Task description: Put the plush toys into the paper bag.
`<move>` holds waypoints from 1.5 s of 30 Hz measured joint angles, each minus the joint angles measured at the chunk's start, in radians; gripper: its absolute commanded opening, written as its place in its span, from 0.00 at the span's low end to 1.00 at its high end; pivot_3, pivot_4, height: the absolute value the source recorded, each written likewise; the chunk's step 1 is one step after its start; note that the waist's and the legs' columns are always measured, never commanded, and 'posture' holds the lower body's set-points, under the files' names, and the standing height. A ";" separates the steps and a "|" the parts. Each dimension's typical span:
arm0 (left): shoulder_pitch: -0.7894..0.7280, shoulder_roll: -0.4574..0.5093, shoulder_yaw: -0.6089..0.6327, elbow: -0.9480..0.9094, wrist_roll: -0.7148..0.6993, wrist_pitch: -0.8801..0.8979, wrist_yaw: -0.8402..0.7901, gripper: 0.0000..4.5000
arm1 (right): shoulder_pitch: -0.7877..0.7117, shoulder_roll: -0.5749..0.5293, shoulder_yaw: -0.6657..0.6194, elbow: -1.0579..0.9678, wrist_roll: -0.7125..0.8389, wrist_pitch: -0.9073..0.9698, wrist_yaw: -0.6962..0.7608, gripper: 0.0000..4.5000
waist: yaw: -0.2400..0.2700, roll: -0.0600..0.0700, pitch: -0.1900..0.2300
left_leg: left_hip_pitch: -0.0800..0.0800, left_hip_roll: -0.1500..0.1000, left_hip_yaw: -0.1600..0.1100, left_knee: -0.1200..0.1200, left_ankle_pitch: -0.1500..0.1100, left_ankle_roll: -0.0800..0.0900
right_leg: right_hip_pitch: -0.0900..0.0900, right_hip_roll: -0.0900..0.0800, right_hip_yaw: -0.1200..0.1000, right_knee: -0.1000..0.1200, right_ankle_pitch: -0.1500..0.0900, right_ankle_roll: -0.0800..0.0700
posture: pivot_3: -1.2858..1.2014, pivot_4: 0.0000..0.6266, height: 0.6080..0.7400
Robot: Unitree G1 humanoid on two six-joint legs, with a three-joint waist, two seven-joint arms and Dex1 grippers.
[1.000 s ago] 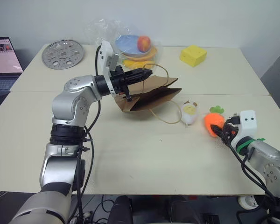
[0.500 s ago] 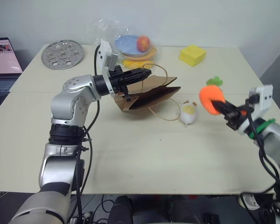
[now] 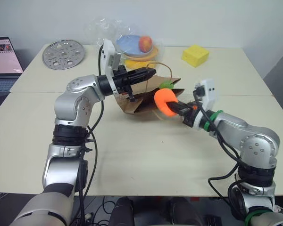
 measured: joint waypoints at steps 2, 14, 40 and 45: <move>0.000 0.000 0.000 -0.004 -0.005 0.004 0.000 0.00 | -0.002 -0.002 0.029 0.018 -0.028 -0.001 0.003 0.00 | -0.001 0.000 0.000 | 0.000 0.000 0.000 0.000 0.000 0.000 | 0.000 0.000 0.000 0.000 0.000 0.000 | 0.52 0.24 1.00; 0.027 -0.001 0.003 -0.092 -0.113 0.148 0.000 0.00 | -0.060 0.009 0.162 0.124 -0.160 -0.044 0.085 0.00 | -0.013 0.000 0.000 | 0.000 0.000 0.000 0.000 0.000 0.000 | 0.000 0.000 0.000 0.000 0.000 0.000 | 0.52 0.24 1.00; 0.022 -0.023 0.038 -0.137 -0.236 0.273 0.042 0.00 | -0.047 0.276 0.179 0.363 -0.339 -0.198 0.047 0.00 | -0.014 0.000 0.000 | 0.000 0.000 0.000 0.000 0.000 0.000 | 0.000 0.000 0.000 0.001 0.000 0.000 | 0.52 0.24 1.00; 0.023 -0.018 0.037 -0.134 -0.224 0.260 0.038 0.00 | -0.014 0.234 0.200 0.351 -0.387 -0.257 0.100 0.29 | -0.014 0.000 0.000 | 0.001 0.000 0.000 0.000 0.000 0.000 | 0.000 0.000 0.000 0.001 0.000 0.000 | 0.52 0.24 1.00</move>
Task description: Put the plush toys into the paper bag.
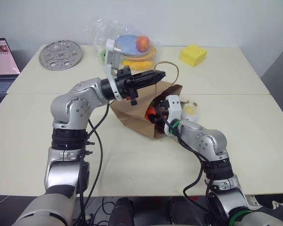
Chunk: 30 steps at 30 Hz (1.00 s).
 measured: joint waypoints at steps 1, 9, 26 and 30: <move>0.000 0.003 -0.001 0.001 0.004 -0.002 -0.001 0.00 | 0.003 -0.009 -0.001 -0.014 0.000 -0.007 0.015 0.37 | 0.000 0.000 0.000 | 0.000 0.000 0.000 0.000 0.000 0.000 | 0.000 0.000 0.000 0.000 0.000 0.000 | 0.52 0.24 1.00; 0.021 0.029 -0.030 0.020 0.073 -0.070 -0.030 0.00 | 0.053 -0.090 -0.049 -0.207 0.069 -0.016 0.137 0.99 | 0.001 0.000 0.000 | 0.000 0.000 0.000 0.000 0.000 0.000 | 0.000 0.000 0.000 0.000 0.000 0.000 | 0.52 0.24 1.00; 0.035 0.094 -0.037 0.050 0.115 -0.126 -0.084 0.00 | 0.150 -0.325 -0.305 -0.117 -0.025 -0.133 0.050 0.99 | 0.007 0.000 0.000 | 0.001 0.000 0.001 0.000 0.000 0.000 | 0.001 0.000 0.002 0.000 0.000 0.000 | 0.52 0.24 1.00; 0.024 0.106 -0.037 0.051 0.114 -0.125 -0.087 0.00 | 0.179 -0.289 -0.191 -0.017 -0.086 -0.196 0.097 0.99 | -0.012 0.000 0.000 | 0.001 0.000 0.002 -0.001 0.000 0.000 | 0.000 0.001 0.003 0.000 0.000 0.000 | 0.52 0.24 1.00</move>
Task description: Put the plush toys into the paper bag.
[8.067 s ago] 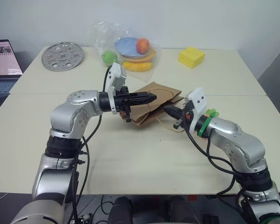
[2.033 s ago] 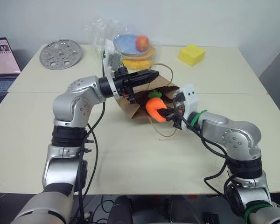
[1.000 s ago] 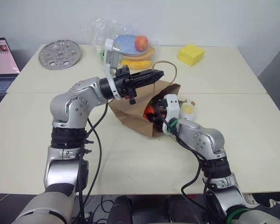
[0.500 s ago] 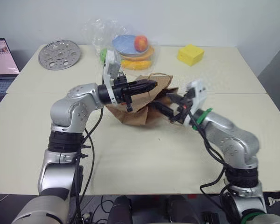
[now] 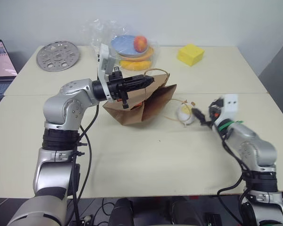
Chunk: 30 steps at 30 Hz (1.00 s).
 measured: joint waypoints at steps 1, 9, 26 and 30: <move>0.000 0.004 0.000 0.000 0.000 0.000 -0.001 0.00 | -0.002 0.013 0.008 0.005 0.000 -0.005 0.004 0.99 | -0.001 0.000 0.000 | 0.000 0.000 0.000 0.000 0.000 0.000 | 0.000 0.000 0.000 0.000 0.000 0.000 | 0.52 0.24 1.00; 0.011 0.023 0.001 -0.012 0.000 0.002 0.003 0.00 | -0.014 0.089 -0.009 0.011 0.049 0.044 0.006 0.99 | 0.010 0.000 0.000 | 0.000 0.000 0.000 0.001 0.000 0.000 | 0.001 0.000 -0.001 0.000 0.000 0.000 | 0.52 0.24 1.00; 0.022 0.029 0.001 -0.021 0.002 -0.004 0.016 0.00 | -0.011 0.000 -0.121 -0.012 0.064 0.009 0.014 0.01 | 0.015 0.000 0.000 | 0.000 0.000 0.000 0.001 0.000 0.000 | 0.001 0.000 -0.001 0.000 0.000 0.000 | 0.52 0.24 1.00; 0.021 0.027 0.001 -0.019 0.002 -0.004 0.006 0.00 | -0.046 -0.045 -0.144 -0.014 0.055 -0.001 0.017 0.01 | 0.010 0.000 0.000 | 0.000 0.000 0.000 0.001 0.000 0.000 | 0.001 0.000 0.000 0.000 0.000 0.000 | 0.52 0.24 1.00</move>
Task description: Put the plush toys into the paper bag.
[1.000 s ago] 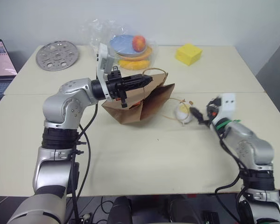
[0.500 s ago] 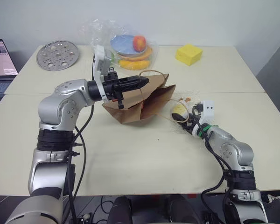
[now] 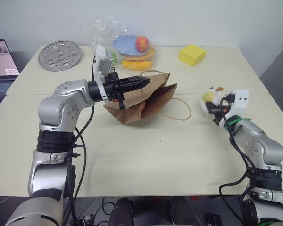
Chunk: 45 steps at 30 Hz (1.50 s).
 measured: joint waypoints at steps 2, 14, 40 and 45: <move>-0.002 -0.002 0.000 0.003 0.001 -0.002 -0.003 0.00 | -0.023 0.006 -0.006 -0.018 0.049 0.031 0.014 0.01 | -0.006 0.000 0.000 | 0.000 0.000 0.000 0.000 0.000 0.000 | 0.000 0.000 0.000 0.000 0.000 0.000 | 0.52 0.24 1.00; -0.024 -0.033 -0.002 0.045 0.021 -0.043 -0.002 0.00 | -0.153 0.305 -0.003 -0.202 0.367 0.293 -0.251 0.01 | 0.004 0.000 0.000 | -0.001 0.000 -0.001 0.000 0.000 0.000 | 0.000 0.000 -0.001 0.000 0.000 0.000 | 0.52 0.24 1.00; -0.043 -0.057 -0.001 0.071 0.040 -0.068 -0.006 0.00 | -0.009 -0.012 0.071 -0.430 0.447 0.332 -0.084 0.01 | 0.000 0.000 0.000 | -0.001 0.000 -0.001 0.000 0.000 0.000 | 0.000 0.000 -0.001 0.000 0.000 0.000 | 0.52 0.24 1.00; -0.049 -0.060 -0.001 0.074 0.040 -0.068 -0.019 0.00 | -0.014 0.012 0.130 -0.415 0.436 0.317 -0.066 0.01 | -0.001 0.000 0.000 | -0.001 0.000 -0.001 0.000 0.000 0.000 | 0.000 0.000 -0.001 0.000 0.000 0.000 | 0.52 0.24 1.00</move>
